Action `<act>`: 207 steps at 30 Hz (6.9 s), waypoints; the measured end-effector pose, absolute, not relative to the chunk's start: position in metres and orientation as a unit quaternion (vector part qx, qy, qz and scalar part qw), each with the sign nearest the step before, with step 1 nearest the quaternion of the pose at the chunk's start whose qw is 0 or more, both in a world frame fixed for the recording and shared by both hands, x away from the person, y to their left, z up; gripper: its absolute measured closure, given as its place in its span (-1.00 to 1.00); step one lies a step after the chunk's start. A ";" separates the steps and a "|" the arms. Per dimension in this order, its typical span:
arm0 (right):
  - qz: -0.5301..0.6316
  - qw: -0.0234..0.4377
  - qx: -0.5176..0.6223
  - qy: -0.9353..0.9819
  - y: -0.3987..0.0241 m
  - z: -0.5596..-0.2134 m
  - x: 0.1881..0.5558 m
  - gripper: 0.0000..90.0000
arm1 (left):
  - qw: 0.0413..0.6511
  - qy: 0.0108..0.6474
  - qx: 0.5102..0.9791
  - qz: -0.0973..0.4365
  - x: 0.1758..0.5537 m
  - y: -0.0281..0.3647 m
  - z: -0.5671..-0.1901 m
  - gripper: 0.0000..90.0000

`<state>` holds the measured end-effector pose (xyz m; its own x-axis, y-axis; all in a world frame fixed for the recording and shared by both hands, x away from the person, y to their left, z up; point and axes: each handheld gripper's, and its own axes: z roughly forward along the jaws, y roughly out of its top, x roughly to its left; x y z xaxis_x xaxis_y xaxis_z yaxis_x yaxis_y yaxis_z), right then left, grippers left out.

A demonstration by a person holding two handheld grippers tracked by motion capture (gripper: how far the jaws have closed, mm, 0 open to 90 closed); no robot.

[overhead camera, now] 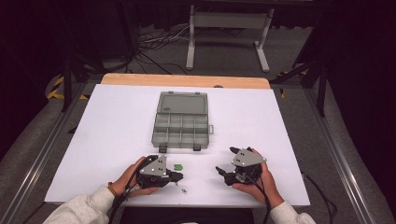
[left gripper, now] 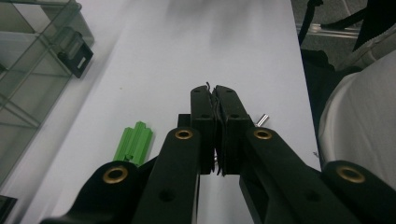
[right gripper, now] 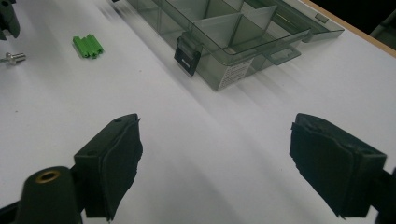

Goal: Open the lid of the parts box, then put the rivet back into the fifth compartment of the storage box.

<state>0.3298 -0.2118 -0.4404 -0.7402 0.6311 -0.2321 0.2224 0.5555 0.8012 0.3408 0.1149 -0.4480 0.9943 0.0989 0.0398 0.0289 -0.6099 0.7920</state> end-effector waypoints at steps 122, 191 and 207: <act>0.417 0.273 0.242 0.832 -0.212 -0.432 0.326 -0.65 | 0.457 0.183 0.855 0.161 0.441 0.166 -0.431 0.87; 0.417 0.277 0.243 0.831 -0.214 -0.432 0.325 -0.65 | 0.476 0.089 0.865 0.134 0.347 0.156 -0.427 -0.72; 0.413 0.273 0.242 0.834 -0.214 -0.432 0.325 -0.65 | 0.420 0.021 0.906 0.060 0.336 0.128 -0.455 0.07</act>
<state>0.3246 -0.2138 -0.4325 -0.7336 0.6294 -0.2563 0.1774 0.5414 0.8218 0.3363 0.1281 -0.4546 0.9919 0.0887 0.0909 -0.0120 -0.6471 0.7623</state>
